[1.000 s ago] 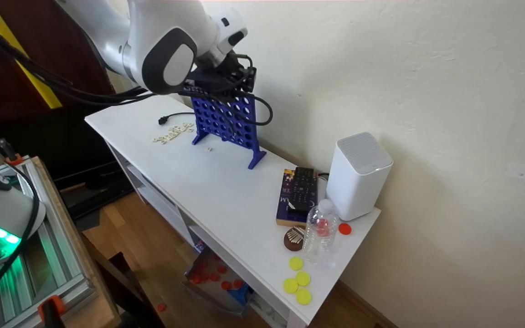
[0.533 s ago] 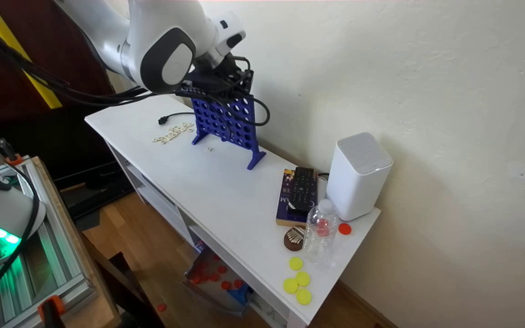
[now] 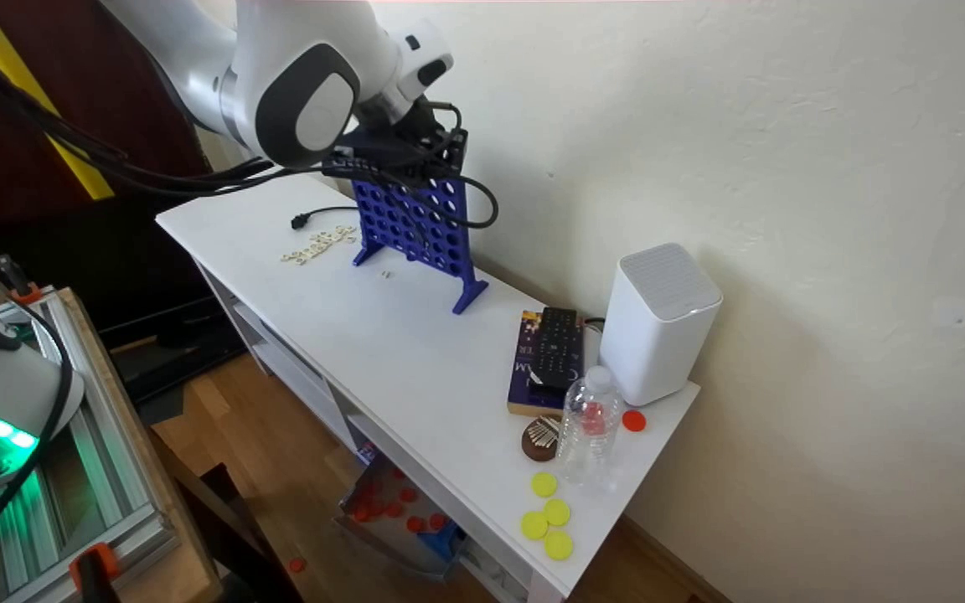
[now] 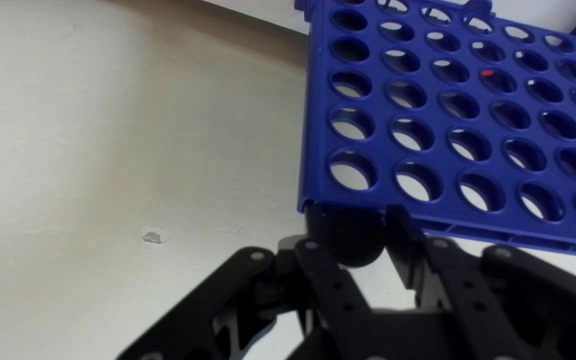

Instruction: Put the black chip in the blue gameboard.

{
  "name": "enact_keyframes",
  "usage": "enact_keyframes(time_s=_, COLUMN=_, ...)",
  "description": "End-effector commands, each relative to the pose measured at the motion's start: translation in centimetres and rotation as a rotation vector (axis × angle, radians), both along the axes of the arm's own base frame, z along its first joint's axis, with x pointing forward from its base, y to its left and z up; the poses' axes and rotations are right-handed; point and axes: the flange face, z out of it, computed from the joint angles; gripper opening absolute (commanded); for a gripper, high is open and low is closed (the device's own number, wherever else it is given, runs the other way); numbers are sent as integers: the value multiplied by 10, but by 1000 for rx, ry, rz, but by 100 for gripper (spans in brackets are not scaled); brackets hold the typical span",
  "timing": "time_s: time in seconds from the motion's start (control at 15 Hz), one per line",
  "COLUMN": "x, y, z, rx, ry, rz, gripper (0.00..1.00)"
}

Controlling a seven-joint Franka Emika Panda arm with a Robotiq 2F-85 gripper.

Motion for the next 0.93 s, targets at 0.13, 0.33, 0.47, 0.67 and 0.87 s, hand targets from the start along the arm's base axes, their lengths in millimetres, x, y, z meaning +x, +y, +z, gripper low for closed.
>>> enact_keyframes(time_s=0.13, x=-2, y=-1, z=3, rx=-27, ry=42, rz=-14, gripper=10)
enact_keyframes(time_s=0.33, x=-3, y=-2, z=3, rx=-38, ry=55, rz=-15, gripper=10)
enact_keyframes(time_s=0.47, x=-2, y=-3, z=3, rx=-44, ry=62, rz=-15, gripper=10)
enact_keyframes(time_s=0.67, x=-2, y=-2, z=4, rx=-52, ry=69, rz=-13, gripper=10)
enact_keyframes(time_s=0.87, x=-2, y=-3, z=6, rx=-57, ry=70, rz=-15, gripper=26)
